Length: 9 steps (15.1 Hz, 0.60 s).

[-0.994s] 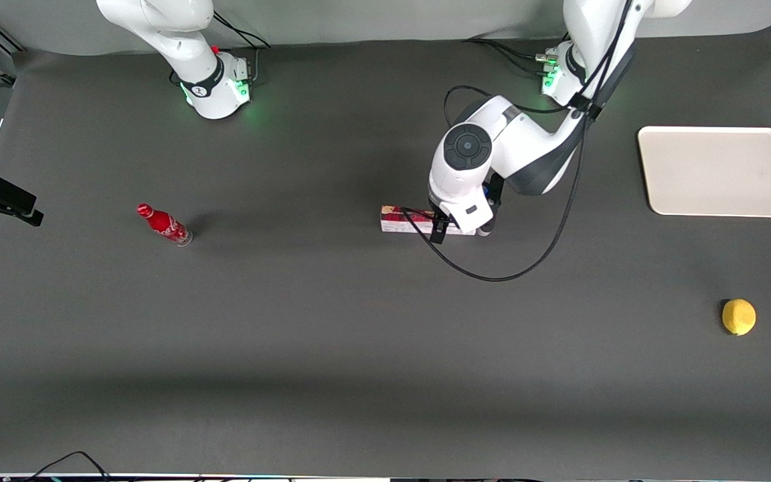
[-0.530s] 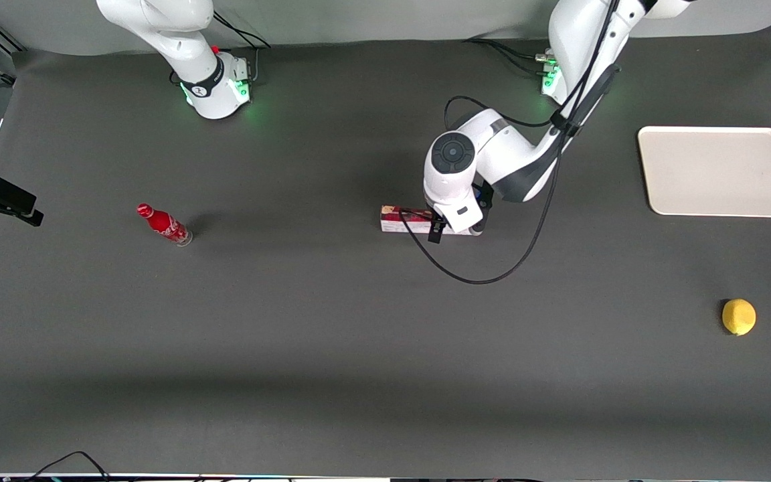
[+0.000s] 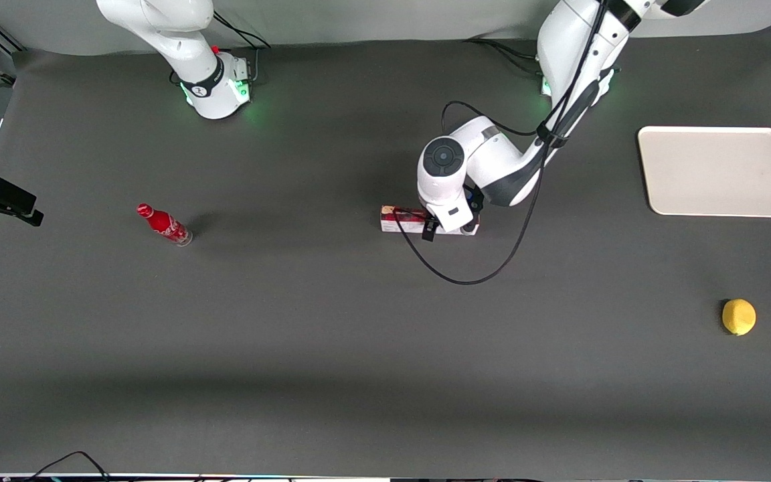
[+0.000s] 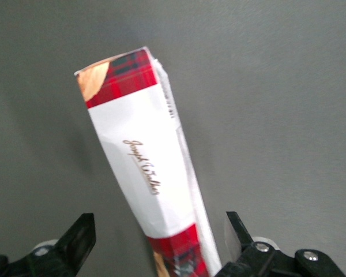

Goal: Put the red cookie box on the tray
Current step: 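Lift the cookie box with the left gripper toward the cream tray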

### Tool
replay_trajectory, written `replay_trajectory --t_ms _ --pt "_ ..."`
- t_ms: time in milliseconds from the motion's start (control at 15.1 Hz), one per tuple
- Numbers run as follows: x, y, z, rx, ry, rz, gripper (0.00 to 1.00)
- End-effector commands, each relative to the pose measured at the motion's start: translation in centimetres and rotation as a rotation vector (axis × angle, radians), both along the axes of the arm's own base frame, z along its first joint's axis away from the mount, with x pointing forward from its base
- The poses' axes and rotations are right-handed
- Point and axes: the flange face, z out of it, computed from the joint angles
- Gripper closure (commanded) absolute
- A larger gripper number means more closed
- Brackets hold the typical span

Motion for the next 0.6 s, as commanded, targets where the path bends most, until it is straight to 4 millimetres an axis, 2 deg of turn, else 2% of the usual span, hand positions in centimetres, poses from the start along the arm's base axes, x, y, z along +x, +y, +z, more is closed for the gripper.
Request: replay_trajectory --t_ms 0,66,530 --pt "-1.4 -0.5 -1.3 0.023 -0.024 0.024 0.46" --pt "-1.6 -0.7 -1.3 0.022 -0.024 0.025 0.99" --pt "-1.0 -0.5 -0.3 0.018 -0.039 0.027 1.00"
